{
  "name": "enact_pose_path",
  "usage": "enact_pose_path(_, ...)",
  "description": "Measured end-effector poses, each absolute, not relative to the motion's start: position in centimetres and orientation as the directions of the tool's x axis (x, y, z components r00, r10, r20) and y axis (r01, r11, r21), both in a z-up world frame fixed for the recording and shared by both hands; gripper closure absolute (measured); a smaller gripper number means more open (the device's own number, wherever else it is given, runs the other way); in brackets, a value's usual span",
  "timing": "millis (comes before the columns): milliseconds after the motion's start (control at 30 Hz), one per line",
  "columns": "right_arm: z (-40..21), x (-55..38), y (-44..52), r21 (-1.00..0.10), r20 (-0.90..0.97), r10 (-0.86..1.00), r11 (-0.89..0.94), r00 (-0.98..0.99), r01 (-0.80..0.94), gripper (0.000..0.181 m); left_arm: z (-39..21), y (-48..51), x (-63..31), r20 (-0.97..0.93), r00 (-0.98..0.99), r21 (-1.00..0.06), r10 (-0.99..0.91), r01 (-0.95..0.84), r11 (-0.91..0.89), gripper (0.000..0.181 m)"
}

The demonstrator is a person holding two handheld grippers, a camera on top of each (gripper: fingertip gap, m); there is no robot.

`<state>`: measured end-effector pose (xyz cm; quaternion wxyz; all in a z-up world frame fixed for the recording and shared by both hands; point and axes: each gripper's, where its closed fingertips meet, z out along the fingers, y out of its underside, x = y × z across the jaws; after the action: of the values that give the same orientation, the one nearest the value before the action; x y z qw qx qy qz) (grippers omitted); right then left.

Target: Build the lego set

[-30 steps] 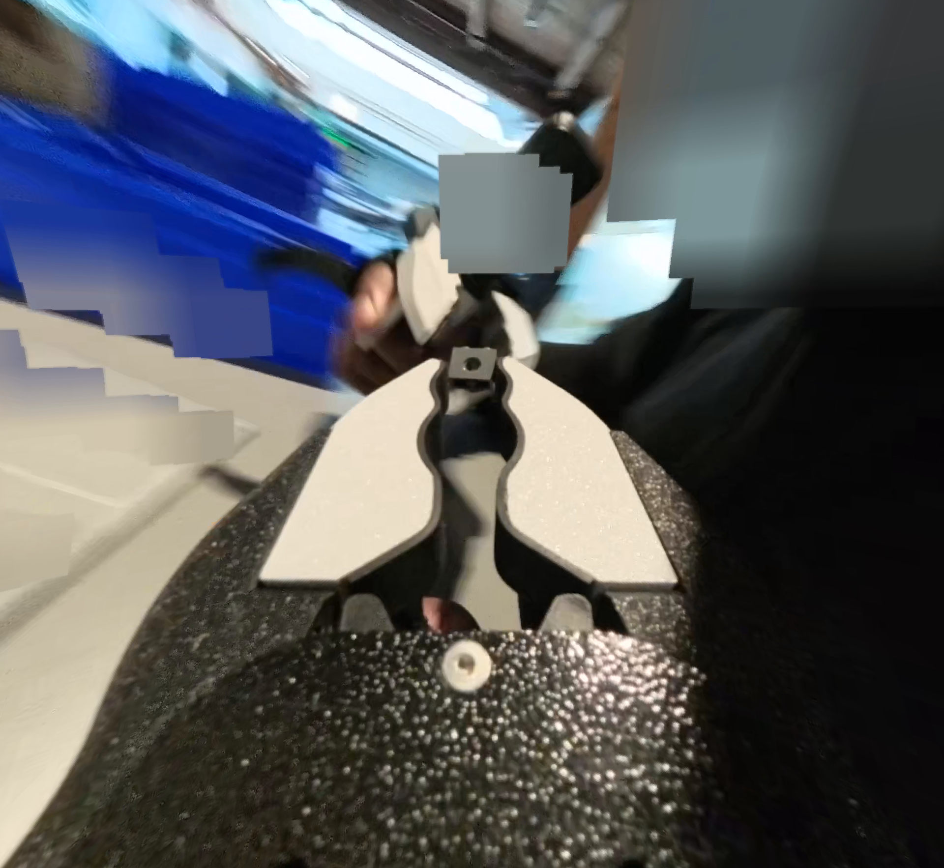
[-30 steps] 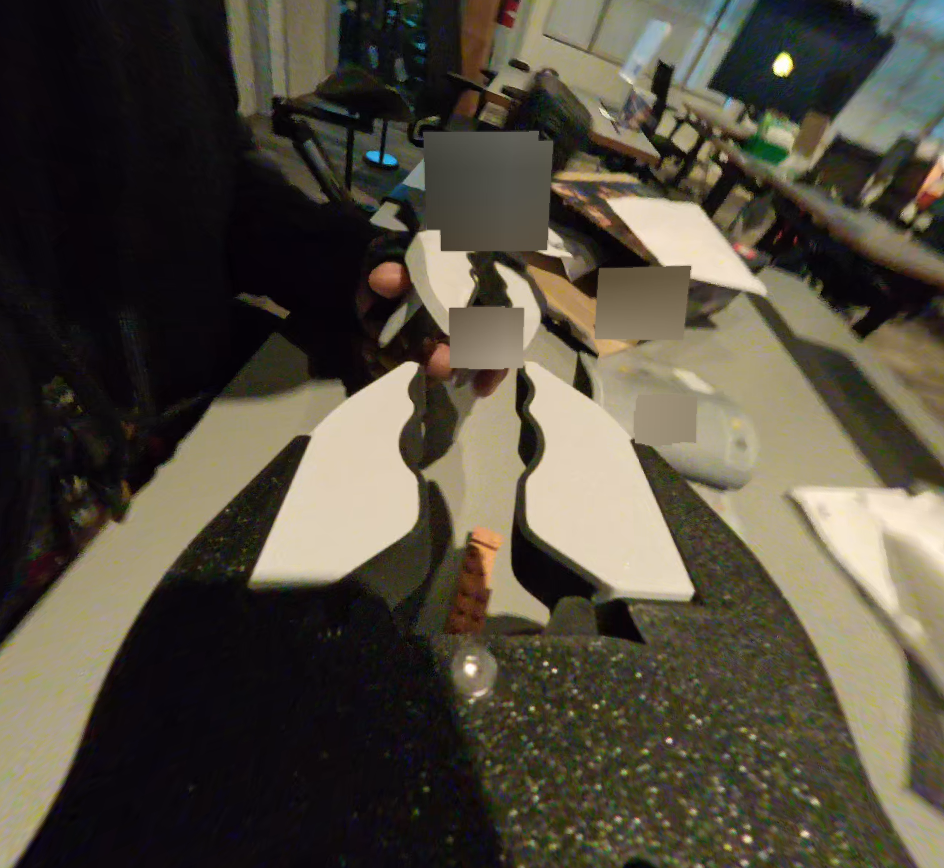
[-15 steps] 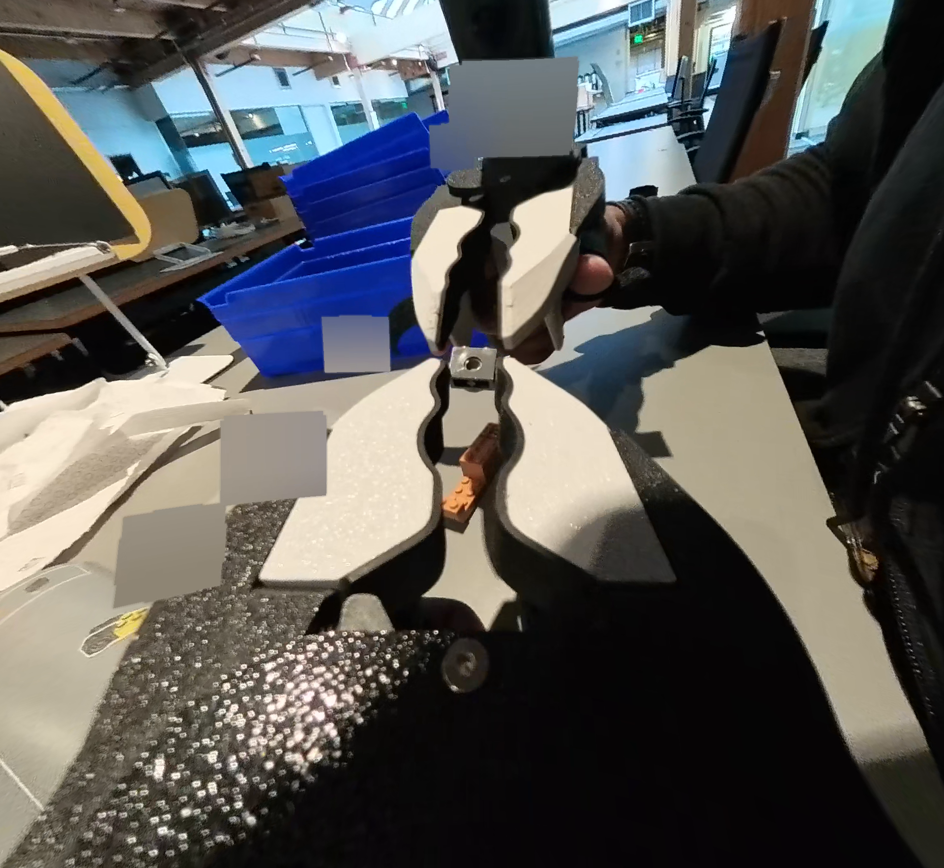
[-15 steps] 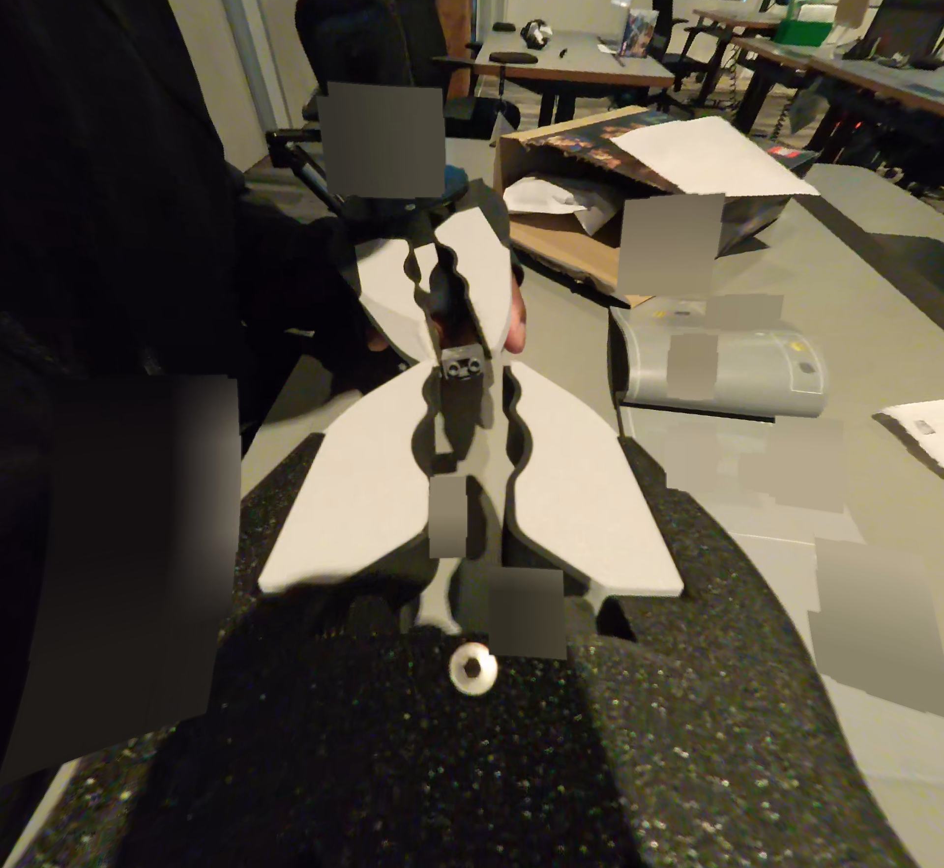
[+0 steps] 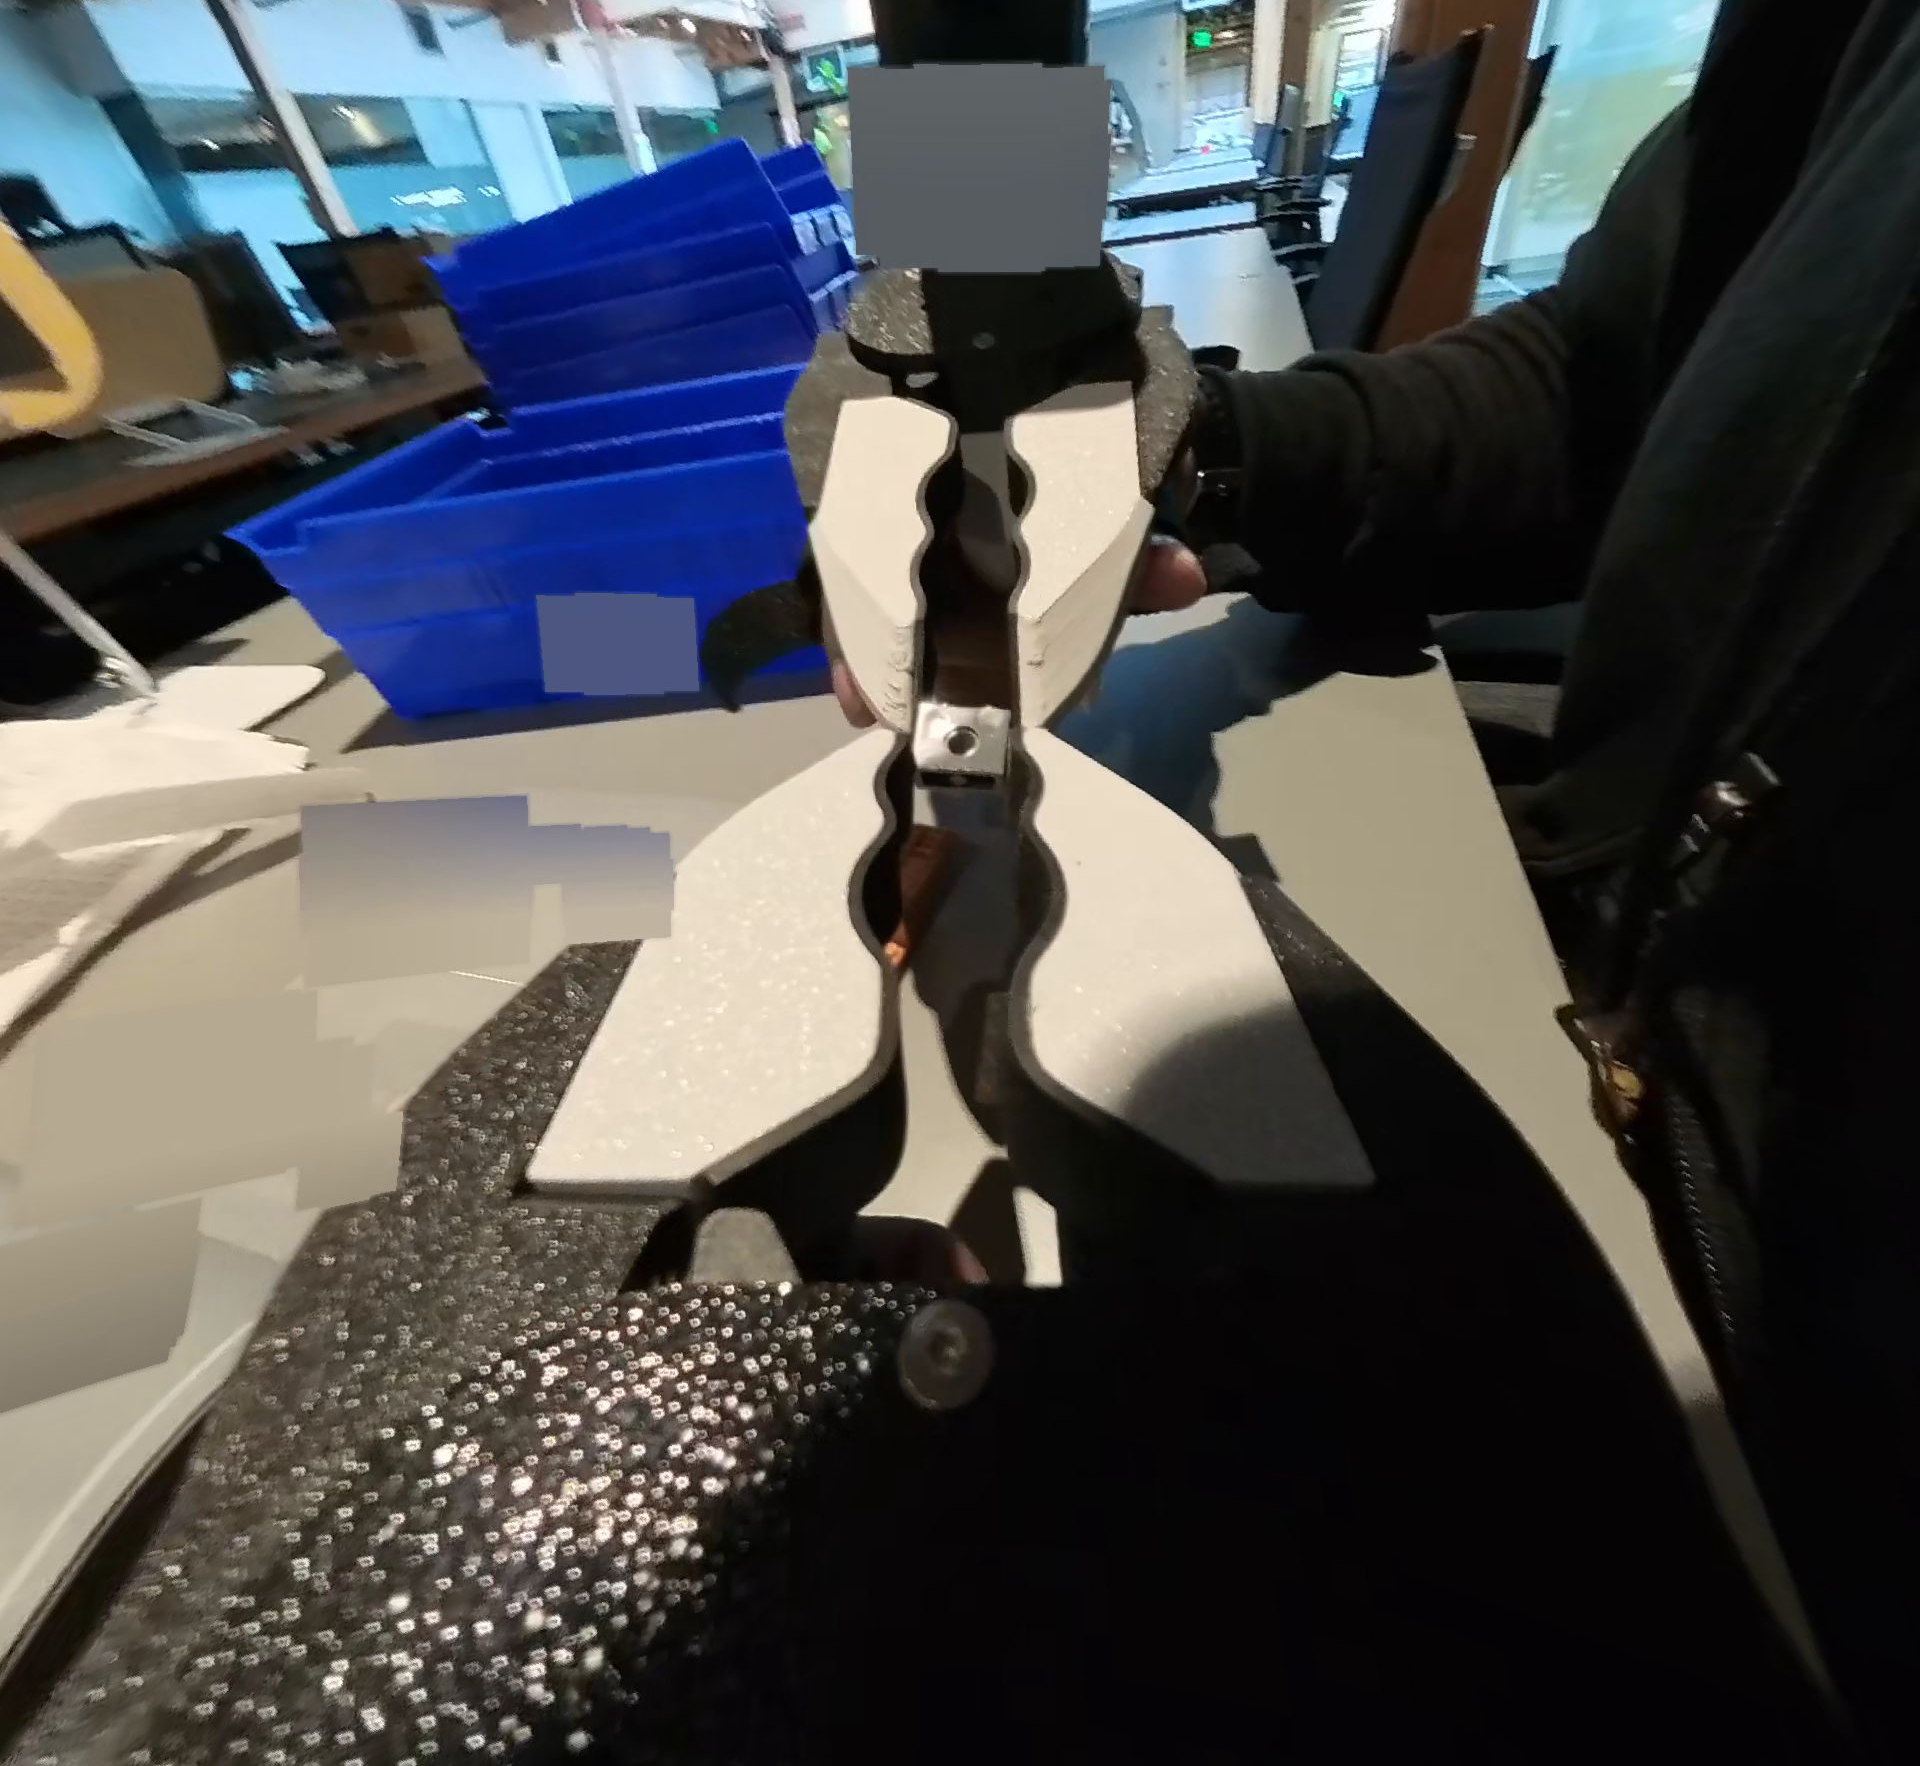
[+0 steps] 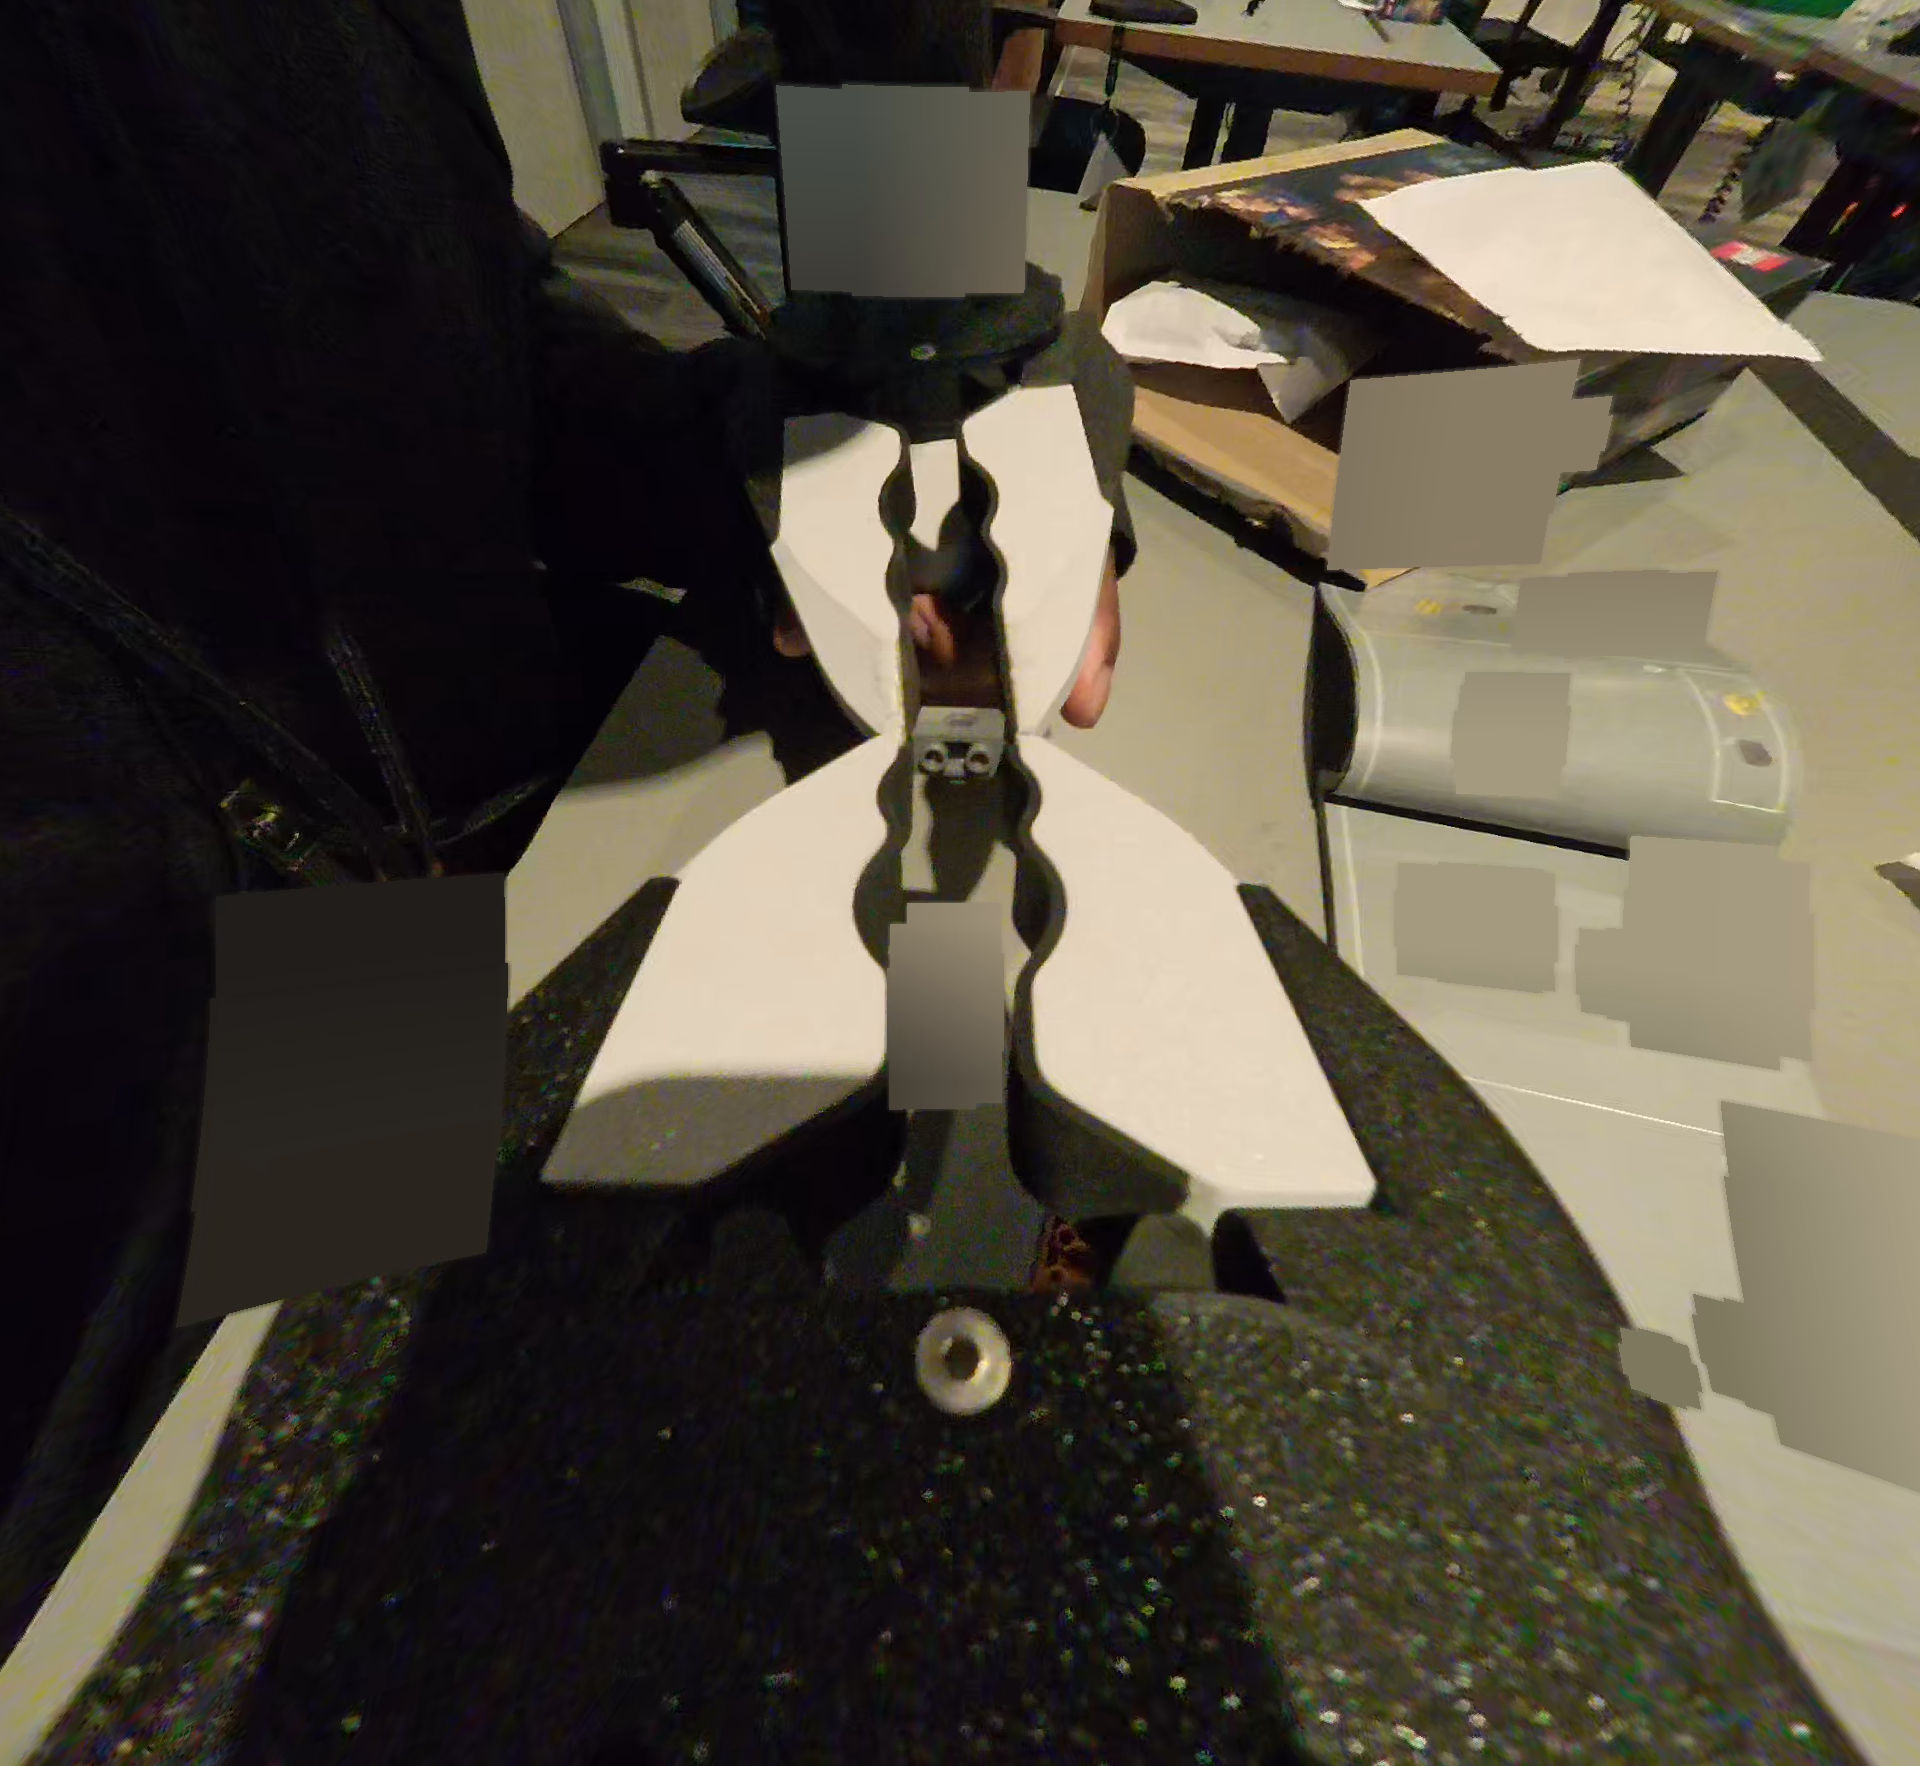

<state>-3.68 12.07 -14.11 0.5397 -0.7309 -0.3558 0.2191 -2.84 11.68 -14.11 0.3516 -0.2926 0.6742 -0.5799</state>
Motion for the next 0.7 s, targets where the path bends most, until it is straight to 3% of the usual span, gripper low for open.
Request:
enact_pose_path(33, -14.17, -3.76, 11.99, -0.944, 0.062, 0.76, -0.165, 0.647, 0.284, 0.165, -14.18, 11.59, -2.9, -0.132, -0.588, -0.988, -0.798, 0.01, 0.156, 0.165)
enact_pose_path(700, -14.41, -4.12, 11.41, -0.934, 0.091, 0.787, -0.145, 0.61, 0.327, 0.166, -14.38, 10.94, -3.43, -0.058, -0.65, -0.993, -0.758, -0.037, 0.108, 0.165)
